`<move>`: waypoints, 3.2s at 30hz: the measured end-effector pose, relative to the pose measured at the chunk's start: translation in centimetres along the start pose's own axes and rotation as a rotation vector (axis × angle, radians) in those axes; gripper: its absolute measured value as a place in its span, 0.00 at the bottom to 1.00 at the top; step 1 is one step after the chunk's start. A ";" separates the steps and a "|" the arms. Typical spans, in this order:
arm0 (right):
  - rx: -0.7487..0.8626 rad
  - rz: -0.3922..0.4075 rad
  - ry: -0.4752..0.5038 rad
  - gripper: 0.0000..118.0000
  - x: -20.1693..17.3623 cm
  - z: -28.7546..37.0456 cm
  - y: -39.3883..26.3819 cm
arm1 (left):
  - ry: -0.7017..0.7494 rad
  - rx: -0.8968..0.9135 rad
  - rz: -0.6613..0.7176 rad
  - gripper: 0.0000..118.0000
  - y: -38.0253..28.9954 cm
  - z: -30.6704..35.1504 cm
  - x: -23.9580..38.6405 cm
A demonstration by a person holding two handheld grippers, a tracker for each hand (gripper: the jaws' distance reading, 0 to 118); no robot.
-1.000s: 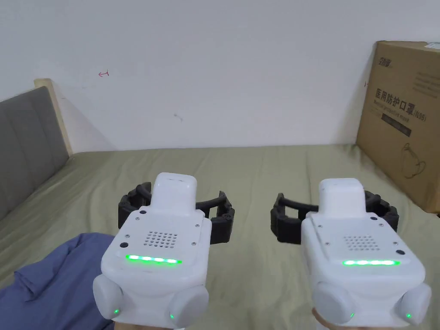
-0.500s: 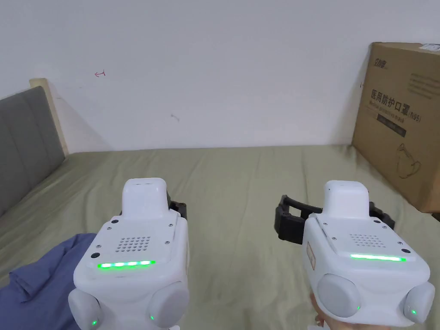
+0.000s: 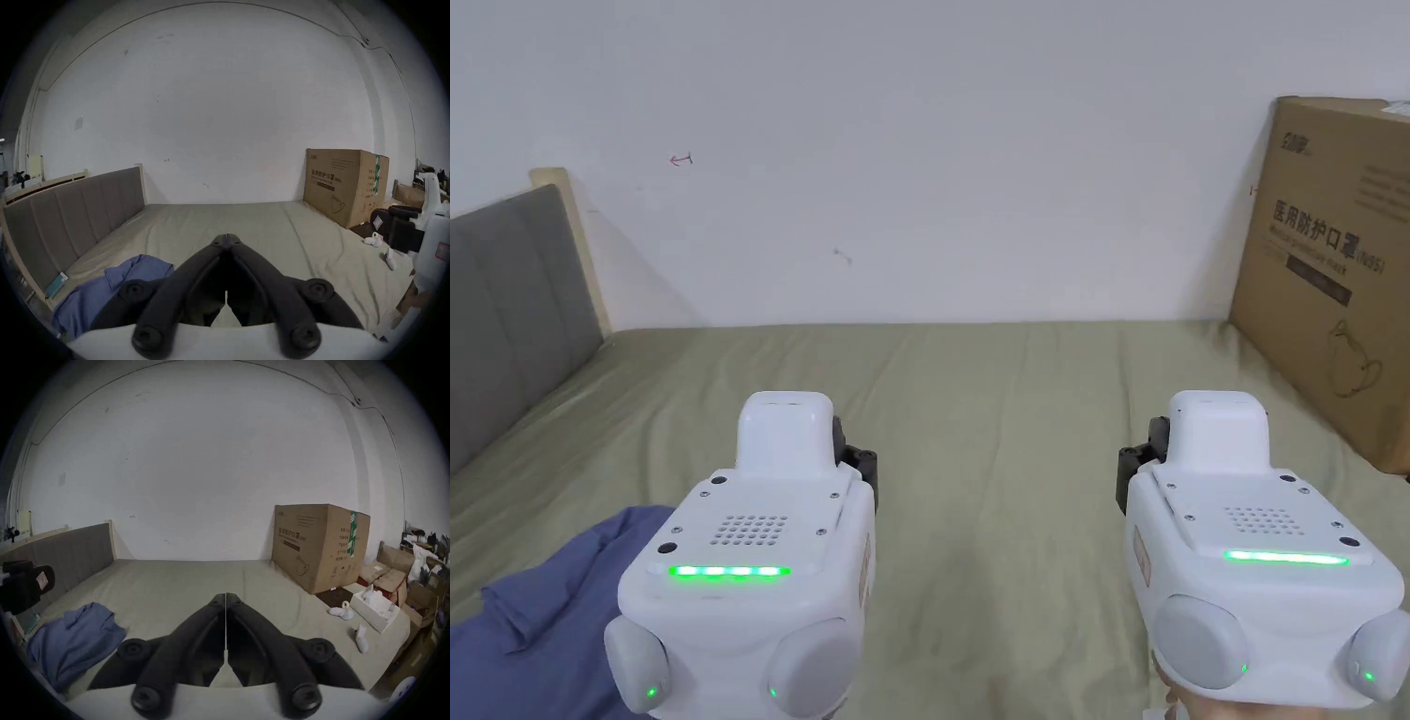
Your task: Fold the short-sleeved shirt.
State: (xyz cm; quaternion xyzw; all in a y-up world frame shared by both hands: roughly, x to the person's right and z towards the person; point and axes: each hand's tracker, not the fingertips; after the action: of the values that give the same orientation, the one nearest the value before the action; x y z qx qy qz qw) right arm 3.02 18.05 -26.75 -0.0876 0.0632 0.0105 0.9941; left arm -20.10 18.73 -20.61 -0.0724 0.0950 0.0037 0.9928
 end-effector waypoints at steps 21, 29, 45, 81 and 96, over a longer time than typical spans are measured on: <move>-0.046 0.052 0.545 0.01 -18.7 1.3 0.0 | 0.487 -0.041 0.063 0.00 -0.4 10.3 -17.6; -0.086 0.077 0.558 0.01 -19.2 0.8 -0.8 | 0.467 -0.162 0.126 0.00 -2.3 7.3 -19.2; -0.295 0.105 0.503 0.01 -17.5 -4.0 -6.3 | 0.354 -0.735 0.235 0.99 -15.1 -11.1 -23.4; -0.307 -0.083 0.279 0.01 -5.6 -5.0 -3.3 | -0.103 -0.558 0.319 0.02 -2.2 -14.6 -10.7; -0.119 -0.131 -0.072 0.01 10.9 0.9 3.1 | -0.594 -0.755 0.066 0.02 -11.1 -12.9 16.4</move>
State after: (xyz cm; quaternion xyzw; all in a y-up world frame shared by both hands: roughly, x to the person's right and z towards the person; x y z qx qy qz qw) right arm 13.83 21.38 -27.84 -0.1498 0.0207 -0.0479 0.9873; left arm -6.22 5.78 -34.63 -0.4204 -0.1985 0.0901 0.8808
